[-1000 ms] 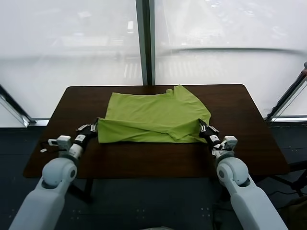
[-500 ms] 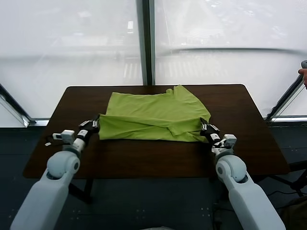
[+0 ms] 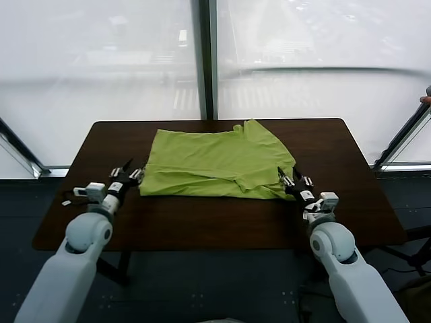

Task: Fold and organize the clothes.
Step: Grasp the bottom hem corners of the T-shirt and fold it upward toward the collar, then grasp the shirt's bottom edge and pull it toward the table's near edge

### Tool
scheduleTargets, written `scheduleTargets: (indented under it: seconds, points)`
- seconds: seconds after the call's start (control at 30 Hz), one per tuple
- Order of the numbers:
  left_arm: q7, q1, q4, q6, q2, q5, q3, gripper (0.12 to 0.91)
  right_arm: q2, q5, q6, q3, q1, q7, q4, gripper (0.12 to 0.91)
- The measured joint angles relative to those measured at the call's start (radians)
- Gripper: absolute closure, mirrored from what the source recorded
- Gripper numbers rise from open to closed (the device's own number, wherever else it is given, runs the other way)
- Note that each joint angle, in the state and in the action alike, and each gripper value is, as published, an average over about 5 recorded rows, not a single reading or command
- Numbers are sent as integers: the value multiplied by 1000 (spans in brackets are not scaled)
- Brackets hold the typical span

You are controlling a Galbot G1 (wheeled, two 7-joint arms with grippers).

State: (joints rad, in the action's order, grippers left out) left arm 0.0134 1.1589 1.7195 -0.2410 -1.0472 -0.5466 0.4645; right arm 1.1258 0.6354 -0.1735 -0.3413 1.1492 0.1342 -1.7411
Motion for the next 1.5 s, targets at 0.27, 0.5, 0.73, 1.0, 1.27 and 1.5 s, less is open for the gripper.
scheduleTargets:
  seconds: [0.27,0.5,0.73,1.0,1.27,1.5]
  points:
    - [8,-24,-24,2,0,6,-18,867,-104,-36,-127,-58,118,7,-158,198]
    - [34,16,29,-36,-6,14,8,509,-202,-2,-252,-94,197,21,-254,119]
    - [70,120,127,-116,-18,-34,42,147,-242,55,-385,-105,206,39,-299,118]
    - [119,194,219,-210,-15,-125,62,123,-236,88,-445,-90,192,30,-296,118]
    - [115,200,227,-228,-9,-126,61,123,-236,81,-445,-83,181,27,-290,134]
    - [114,199,208,-245,-5,-159,58,123,-243,81,-446,-79,184,25,-286,223]
